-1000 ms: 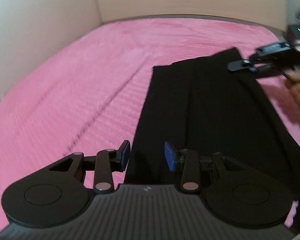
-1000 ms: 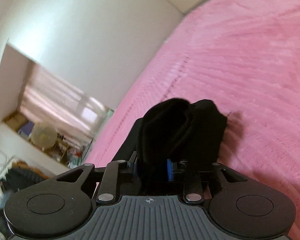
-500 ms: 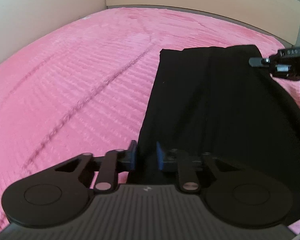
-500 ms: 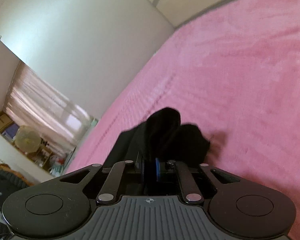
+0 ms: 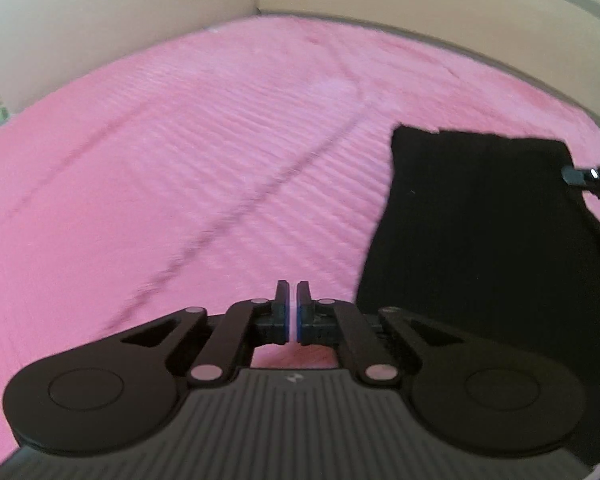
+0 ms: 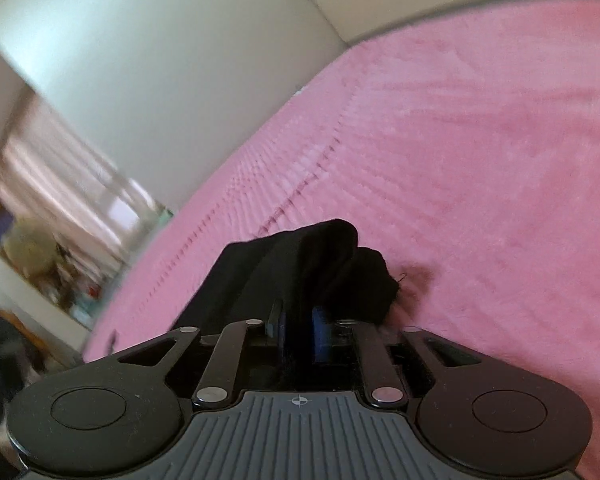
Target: Fold clothes
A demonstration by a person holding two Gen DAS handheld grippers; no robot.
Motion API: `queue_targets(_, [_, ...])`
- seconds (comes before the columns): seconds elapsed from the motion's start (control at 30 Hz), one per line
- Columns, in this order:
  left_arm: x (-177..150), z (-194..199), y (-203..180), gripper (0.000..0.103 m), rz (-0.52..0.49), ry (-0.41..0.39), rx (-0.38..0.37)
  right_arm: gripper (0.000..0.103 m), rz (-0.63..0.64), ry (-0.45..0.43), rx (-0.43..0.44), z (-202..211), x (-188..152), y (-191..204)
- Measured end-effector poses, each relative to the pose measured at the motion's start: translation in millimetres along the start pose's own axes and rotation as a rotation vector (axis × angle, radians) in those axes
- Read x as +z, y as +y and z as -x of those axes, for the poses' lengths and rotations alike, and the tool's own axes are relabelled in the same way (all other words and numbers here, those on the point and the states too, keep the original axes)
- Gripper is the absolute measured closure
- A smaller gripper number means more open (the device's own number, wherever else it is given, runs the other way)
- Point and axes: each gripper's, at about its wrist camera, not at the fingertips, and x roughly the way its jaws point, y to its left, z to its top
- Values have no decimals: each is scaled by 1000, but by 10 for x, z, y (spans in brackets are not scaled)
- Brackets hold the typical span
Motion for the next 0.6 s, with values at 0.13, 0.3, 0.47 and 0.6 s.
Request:
queue_targets(0.13, [-253, 493, 58, 98, -21, -53, -10, 42, 107, -4, -1, 400, -242, 304])
queue_targets(0.3, [-685, 793, -188, 78, -160, -45, -47, 42, 218, 85, 81, 785, -883, 797])
queue_targets(0.47, [-860, 691, -117, 77, -72, -32, -91, 23, 79, 199, 129, 863, -1476, 854])
queue_targets(0.6, [-821, 578, 57, 78, 8, -45, -135, 23, 71, 213, 117, 797, -1713, 940])
